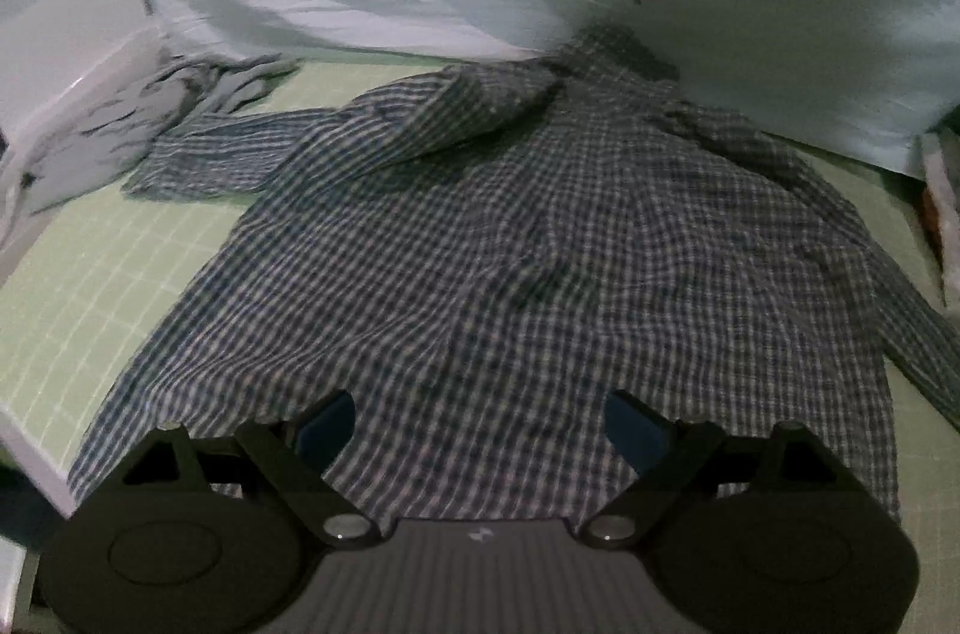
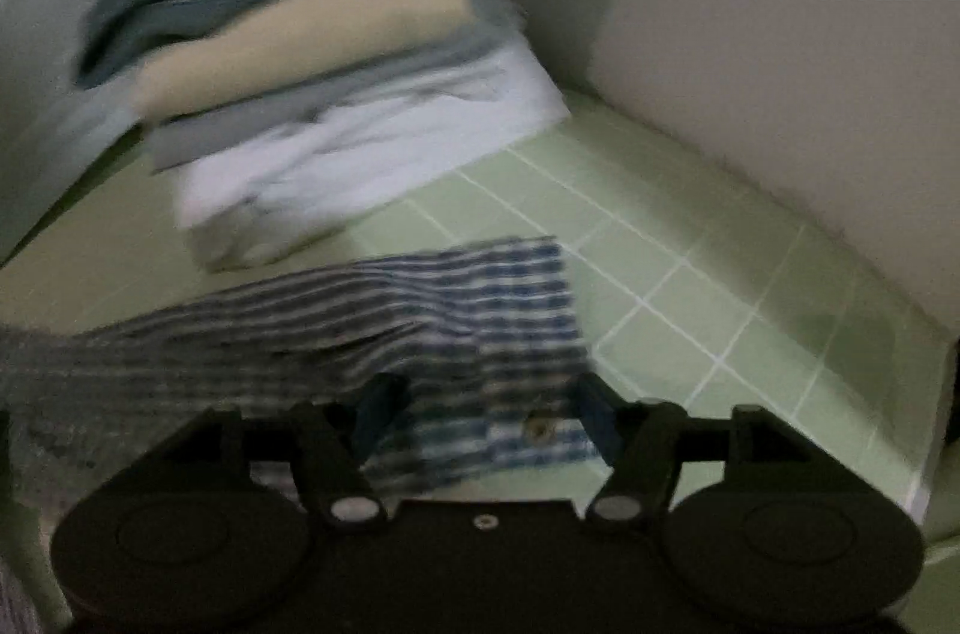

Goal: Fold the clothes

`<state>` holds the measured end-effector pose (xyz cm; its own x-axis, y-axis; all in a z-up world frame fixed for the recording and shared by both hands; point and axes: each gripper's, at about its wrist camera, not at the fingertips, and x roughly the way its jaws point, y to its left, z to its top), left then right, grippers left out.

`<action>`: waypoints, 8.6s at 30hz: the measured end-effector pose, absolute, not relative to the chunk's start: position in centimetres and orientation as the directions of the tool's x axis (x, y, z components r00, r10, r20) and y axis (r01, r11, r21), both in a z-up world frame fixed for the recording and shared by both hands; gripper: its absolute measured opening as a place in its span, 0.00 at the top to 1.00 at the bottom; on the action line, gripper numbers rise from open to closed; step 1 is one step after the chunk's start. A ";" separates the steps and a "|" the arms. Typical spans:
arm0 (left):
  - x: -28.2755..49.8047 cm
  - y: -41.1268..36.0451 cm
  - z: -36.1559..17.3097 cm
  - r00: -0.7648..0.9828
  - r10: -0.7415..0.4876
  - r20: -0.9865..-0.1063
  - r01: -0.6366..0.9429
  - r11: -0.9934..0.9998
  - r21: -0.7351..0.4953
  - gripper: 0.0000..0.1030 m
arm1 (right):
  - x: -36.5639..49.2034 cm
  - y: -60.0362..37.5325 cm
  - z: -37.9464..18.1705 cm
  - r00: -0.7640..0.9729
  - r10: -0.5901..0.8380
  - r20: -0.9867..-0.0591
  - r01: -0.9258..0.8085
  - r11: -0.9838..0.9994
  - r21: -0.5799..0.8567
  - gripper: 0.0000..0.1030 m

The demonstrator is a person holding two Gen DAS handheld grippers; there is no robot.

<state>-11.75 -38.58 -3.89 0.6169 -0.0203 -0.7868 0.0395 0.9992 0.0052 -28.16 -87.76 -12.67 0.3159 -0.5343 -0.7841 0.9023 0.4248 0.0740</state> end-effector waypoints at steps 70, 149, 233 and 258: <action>19.0 -2.5 -12.2 0.591 0.045 -0.806 -0.038 0.999 0.028 0.72 | -8.4 -46.5 -15.9 0.456 -0.462 -0.761 0.710 0.704 -0.002 0.00; 16.7 -3.9 -6.8 0.648 -0.159 -0.745 0.011 0.980 -0.200 0.91 | -1.6 -46.8 -13.3 0.421 -0.490 -0.763 0.614 0.773 -0.158 0.03; 14.8 -9.5 -12.7 0.431 -0.018 -0.902 0.020 1.000 -0.010 0.00 | 4.4 -30.9 -11.3 0.674 -0.039 -0.737 0.212 0.967 0.143 0.94; 6.4 -17.3 -4.6 0.622 0.097 -0.777 -0.081 0.995 0.059 0.00 | -2.4 -64.5 -13.6 0.538 -0.475 -0.696 0.681 0.732 0.027 0.93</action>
<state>6.38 -17.25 -4.60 0.6224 0.0969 -0.7767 -0.0815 0.9949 0.0589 -2.44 -64.54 -13.62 0.5379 -0.4753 -0.6962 0.6811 0.7317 0.0267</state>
